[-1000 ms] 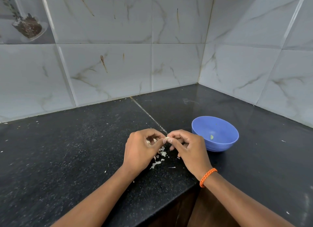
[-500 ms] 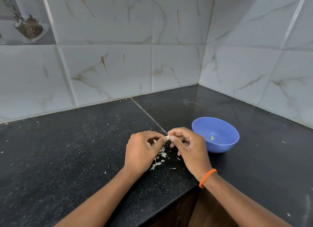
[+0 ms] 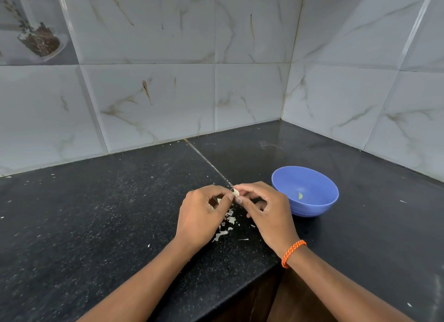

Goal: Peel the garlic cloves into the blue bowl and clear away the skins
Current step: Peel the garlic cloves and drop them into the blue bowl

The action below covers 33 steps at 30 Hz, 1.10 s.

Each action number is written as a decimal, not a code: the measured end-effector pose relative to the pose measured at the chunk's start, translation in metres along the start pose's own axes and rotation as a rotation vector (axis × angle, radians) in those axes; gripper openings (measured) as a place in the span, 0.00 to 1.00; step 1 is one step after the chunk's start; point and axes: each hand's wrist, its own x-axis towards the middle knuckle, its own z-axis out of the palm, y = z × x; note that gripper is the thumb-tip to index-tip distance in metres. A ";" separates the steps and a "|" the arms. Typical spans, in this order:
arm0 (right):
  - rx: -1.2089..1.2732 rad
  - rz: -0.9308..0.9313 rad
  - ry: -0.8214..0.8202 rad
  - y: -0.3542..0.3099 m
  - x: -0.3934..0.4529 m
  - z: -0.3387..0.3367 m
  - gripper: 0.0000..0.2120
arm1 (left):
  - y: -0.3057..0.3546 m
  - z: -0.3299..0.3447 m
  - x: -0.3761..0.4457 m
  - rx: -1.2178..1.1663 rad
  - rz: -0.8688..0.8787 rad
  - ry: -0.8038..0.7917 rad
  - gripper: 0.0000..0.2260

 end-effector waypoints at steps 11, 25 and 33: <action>0.037 0.009 -0.001 -0.005 -0.003 0.001 0.11 | 0.005 -0.002 -0.001 0.043 0.014 0.063 0.05; 0.126 0.074 -0.039 -0.007 -0.002 -0.001 0.11 | 0.005 -0.001 -0.001 -0.026 -0.005 0.053 0.03; 0.100 0.067 -0.013 -0.006 -0.003 -0.001 0.09 | 0.007 -0.003 -0.002 0.008 -0.018 0.078 0.03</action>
